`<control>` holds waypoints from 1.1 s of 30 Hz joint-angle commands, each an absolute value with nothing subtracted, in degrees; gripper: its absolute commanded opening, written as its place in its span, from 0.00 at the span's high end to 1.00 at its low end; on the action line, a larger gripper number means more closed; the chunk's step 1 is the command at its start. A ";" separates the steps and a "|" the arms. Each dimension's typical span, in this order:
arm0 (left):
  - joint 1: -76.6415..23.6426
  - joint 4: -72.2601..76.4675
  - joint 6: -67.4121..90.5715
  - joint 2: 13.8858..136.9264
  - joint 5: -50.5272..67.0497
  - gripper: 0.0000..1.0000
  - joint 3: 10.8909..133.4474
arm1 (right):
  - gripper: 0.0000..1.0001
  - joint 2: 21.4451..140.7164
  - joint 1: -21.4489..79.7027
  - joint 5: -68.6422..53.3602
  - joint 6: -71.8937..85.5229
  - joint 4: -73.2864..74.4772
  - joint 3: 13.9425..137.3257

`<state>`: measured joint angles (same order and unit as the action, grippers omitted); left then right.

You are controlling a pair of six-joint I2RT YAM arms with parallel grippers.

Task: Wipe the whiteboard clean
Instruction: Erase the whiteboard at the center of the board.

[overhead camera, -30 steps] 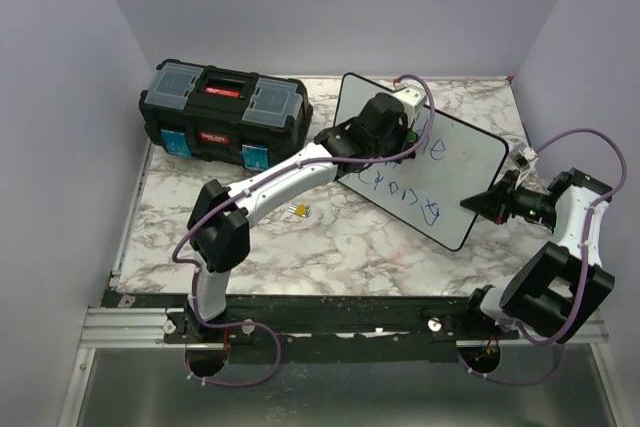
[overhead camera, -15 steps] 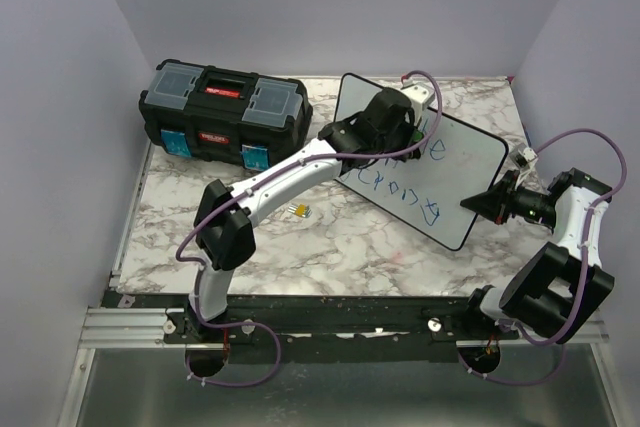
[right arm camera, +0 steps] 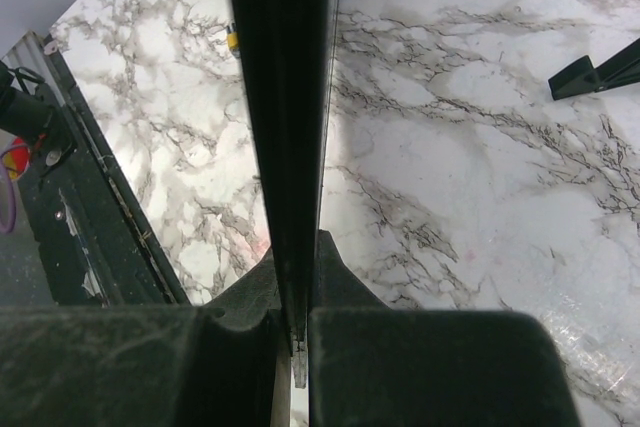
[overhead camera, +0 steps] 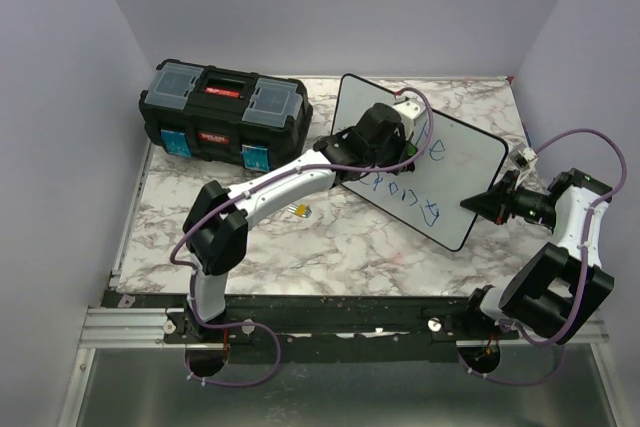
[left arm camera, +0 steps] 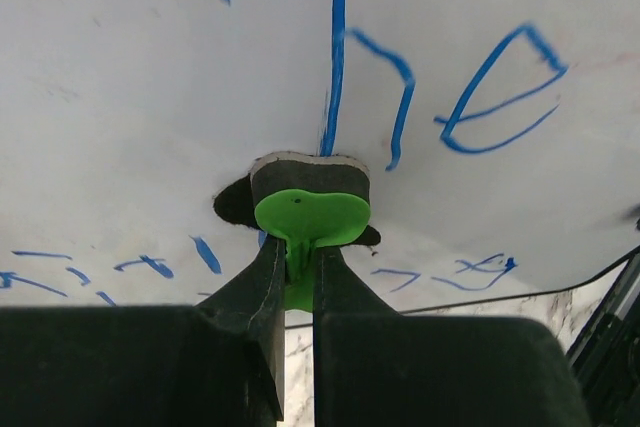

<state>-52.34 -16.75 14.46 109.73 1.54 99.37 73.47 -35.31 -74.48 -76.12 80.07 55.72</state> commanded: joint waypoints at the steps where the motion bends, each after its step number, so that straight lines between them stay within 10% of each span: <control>1: -53.13 -14.58 15.38 108.97 3.43 1.00 95.26 | 0.99 72.01 -34.32 -76.82 -79.50 81.31 55.82; 13: -52.30 -22.94 10.63 115.48 0.44 1.00 115.15 | 0.99 71.51 -34.34 -76.55 -79.58 81.30 55.65; 33: -53.70 -16.72 11.63 110.80 1.39 1.00 103.89 | 0.99 71.29 -34.34 -76.64 -79.56 81.31 55.68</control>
<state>-53.39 -16.62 13.06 109.30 2.02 98.13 73.25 -35.31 -74.48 -76.62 79.59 55.68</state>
